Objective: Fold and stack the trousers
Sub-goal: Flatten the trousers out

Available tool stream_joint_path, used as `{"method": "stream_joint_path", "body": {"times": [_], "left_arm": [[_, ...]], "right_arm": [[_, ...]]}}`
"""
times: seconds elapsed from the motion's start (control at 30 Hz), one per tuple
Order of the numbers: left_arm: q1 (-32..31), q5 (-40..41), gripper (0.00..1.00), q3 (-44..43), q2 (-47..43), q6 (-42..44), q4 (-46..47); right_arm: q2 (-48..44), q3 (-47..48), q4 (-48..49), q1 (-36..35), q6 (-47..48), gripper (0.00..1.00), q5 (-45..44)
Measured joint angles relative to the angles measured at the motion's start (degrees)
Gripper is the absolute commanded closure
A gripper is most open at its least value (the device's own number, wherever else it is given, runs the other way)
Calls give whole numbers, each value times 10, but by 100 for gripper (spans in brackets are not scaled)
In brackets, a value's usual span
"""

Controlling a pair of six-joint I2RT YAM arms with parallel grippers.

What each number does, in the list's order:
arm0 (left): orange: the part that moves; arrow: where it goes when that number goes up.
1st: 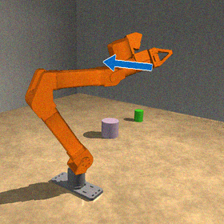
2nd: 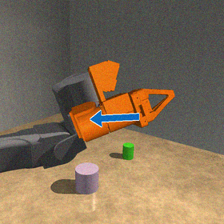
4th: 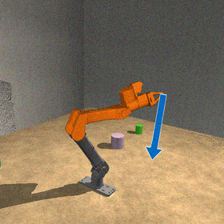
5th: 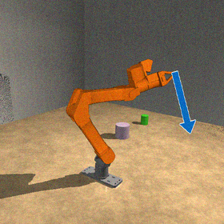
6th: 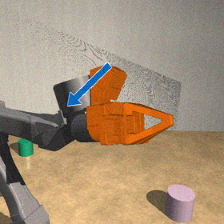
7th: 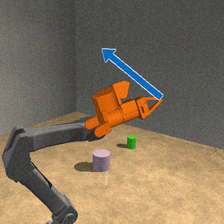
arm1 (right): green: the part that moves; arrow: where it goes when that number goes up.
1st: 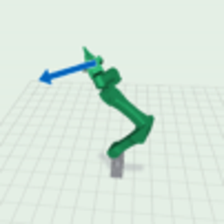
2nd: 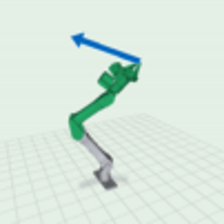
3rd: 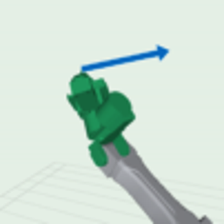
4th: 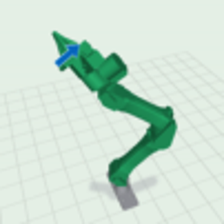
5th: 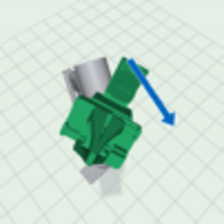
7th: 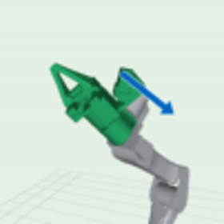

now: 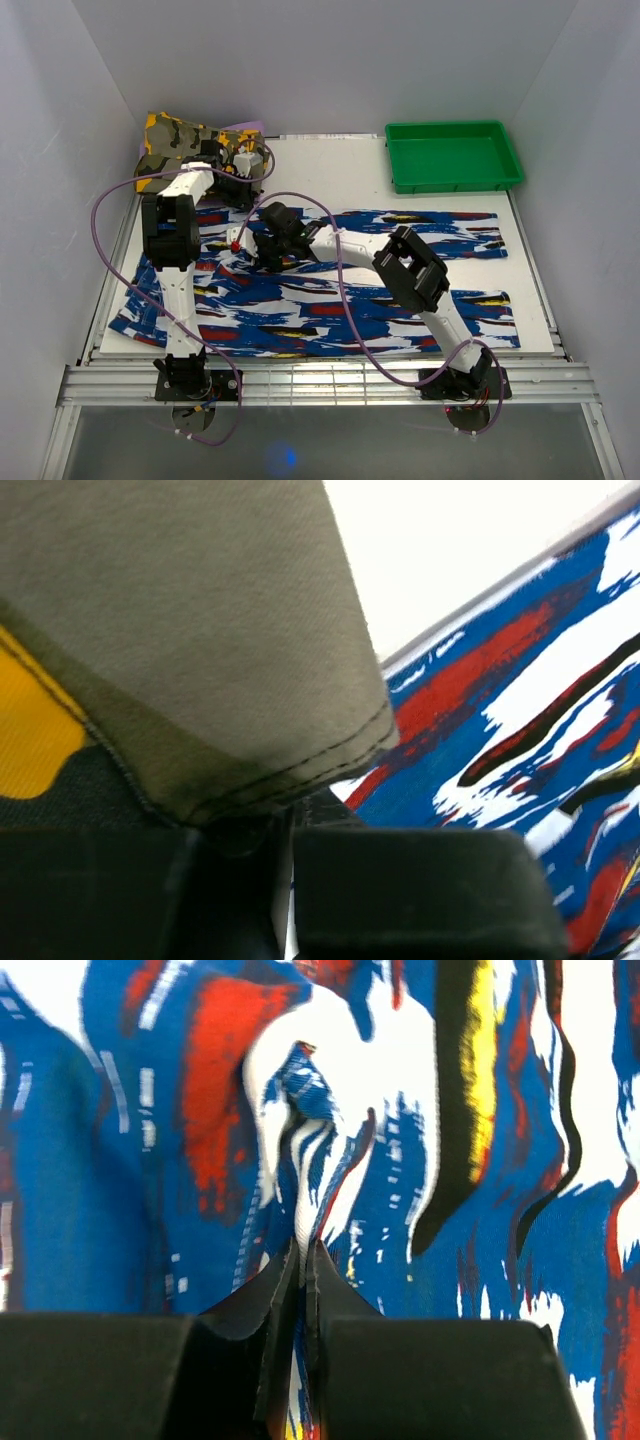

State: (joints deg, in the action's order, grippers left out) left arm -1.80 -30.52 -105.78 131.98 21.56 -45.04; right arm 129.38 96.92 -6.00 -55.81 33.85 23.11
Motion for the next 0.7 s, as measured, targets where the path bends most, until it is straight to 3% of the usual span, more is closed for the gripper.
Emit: {"method": "stream_joint_path", "body": {"times": [0.13, 0.4, 0.47, 0.57, 0.6, 0.7], "left_arm": [[3, 0, 100, -16, 10, -13, -12], [2, 8, 100, -30, 17, -24, -28], [2, 11, 100, -31, 17, -24, -29], [2, 10, 86, -33, 17, -19, -31], [2, 10, 75, -34, 17, -14, -33], [2, -1, 62, -34, 16, -3, -38]], "right_arm": [[-25, -23, 3, -25, 14, 92, -27], [-41, -52, 16, -55, 19, 92, -91], [-41, -52, 16, -55, 19, 86, -100], [-41, -52, 12, -51, 16, 68, -119], [-42, -52, 9, -48, 14, 65, -121], [-53, -52, -24, -30, 1, 61, -122]]}}
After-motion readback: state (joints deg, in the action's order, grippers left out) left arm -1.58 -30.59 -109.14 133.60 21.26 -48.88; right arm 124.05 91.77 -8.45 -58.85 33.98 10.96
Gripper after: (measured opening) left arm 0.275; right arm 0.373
